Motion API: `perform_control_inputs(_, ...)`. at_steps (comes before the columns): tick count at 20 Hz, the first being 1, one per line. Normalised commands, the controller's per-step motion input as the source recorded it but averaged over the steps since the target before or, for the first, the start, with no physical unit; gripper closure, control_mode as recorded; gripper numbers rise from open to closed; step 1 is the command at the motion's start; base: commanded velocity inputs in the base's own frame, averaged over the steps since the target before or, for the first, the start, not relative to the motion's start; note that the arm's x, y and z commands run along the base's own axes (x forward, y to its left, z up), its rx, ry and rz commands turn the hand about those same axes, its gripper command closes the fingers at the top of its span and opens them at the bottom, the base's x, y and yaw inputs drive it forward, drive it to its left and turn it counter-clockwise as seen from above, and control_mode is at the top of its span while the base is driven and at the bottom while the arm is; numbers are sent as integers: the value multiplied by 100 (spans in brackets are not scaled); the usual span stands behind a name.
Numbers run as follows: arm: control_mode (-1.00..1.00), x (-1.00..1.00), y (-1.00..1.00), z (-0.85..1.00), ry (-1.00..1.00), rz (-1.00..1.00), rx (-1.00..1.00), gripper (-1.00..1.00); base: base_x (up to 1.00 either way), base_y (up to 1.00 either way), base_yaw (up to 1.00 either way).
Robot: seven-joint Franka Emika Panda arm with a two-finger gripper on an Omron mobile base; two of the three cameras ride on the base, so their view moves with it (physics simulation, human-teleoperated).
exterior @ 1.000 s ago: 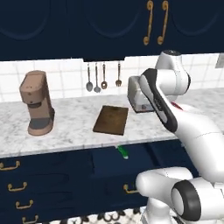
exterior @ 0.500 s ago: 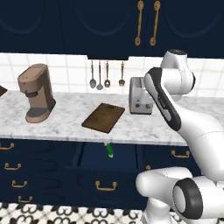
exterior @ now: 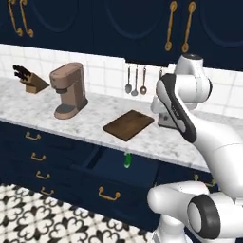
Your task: Pick up the knife from the drawer and place it on the cutting board. Then place the meat from the plate to the cutting board.
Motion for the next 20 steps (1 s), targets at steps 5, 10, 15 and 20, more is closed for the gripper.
perform_control_inputs(5, 100, 0, 0, 0, 0, 0, 0, -100, 45, -74, 38)
perform_control_inputs(10, 100, 0, 0, 0, 0, 0, 0, -100, 32, -29, 26)
perform_control_inputs(15, 100, 0, 0, 0, 0, 0, 0, -100, 5, 0, 1)
perform_control_inputs(20, -100, 0, 8, -13, 0, 0, 0, -100, 0, 0, 0)
